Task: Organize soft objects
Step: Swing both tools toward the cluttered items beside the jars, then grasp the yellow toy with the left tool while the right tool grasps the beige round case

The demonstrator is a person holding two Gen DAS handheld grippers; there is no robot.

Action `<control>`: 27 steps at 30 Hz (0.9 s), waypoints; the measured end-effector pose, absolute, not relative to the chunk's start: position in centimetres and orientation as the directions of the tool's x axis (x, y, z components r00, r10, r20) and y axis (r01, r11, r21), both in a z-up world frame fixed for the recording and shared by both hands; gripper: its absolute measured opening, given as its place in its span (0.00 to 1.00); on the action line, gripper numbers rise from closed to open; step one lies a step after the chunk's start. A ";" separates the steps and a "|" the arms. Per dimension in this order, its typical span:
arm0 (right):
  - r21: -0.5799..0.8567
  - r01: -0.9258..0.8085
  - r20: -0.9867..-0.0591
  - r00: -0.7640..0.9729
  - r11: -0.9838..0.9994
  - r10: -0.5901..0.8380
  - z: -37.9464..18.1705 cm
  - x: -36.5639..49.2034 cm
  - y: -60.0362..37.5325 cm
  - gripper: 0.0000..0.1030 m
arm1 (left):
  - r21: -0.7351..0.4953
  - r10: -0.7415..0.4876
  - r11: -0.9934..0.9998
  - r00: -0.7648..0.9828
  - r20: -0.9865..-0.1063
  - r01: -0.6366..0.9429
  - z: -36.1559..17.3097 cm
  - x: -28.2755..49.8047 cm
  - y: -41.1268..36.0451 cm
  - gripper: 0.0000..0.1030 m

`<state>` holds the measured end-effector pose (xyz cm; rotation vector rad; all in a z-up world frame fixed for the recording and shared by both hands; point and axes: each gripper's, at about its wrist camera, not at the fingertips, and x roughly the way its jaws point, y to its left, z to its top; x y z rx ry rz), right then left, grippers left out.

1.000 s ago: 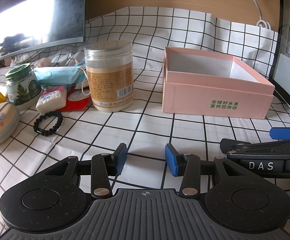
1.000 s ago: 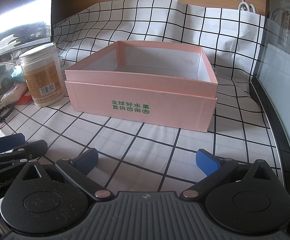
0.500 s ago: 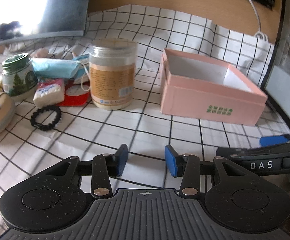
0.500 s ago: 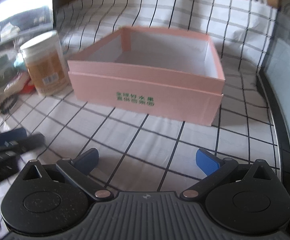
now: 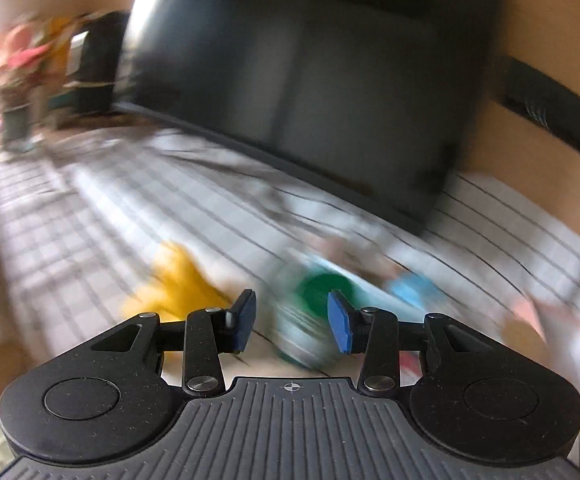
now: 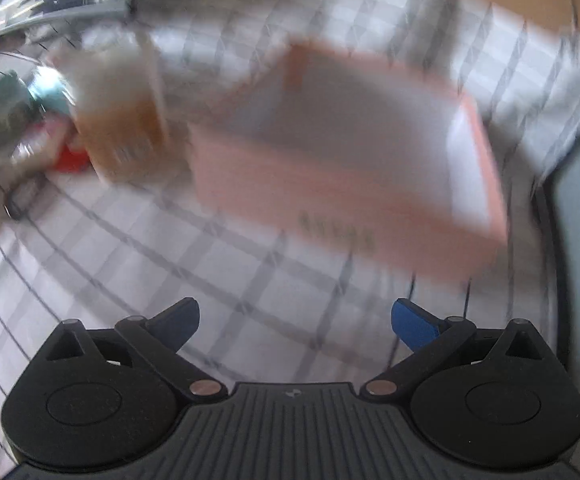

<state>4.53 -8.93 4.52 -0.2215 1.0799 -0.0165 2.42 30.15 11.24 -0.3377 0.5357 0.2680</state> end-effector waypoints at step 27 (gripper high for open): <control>-0.053 -0.321 -0.898 0.430 0.946 0.096 9.7 11.0 13.6 1.00 | -0.089 -0.084 0.996 0.587 -0.805 0.020 6.9 12.4 40.3 0.59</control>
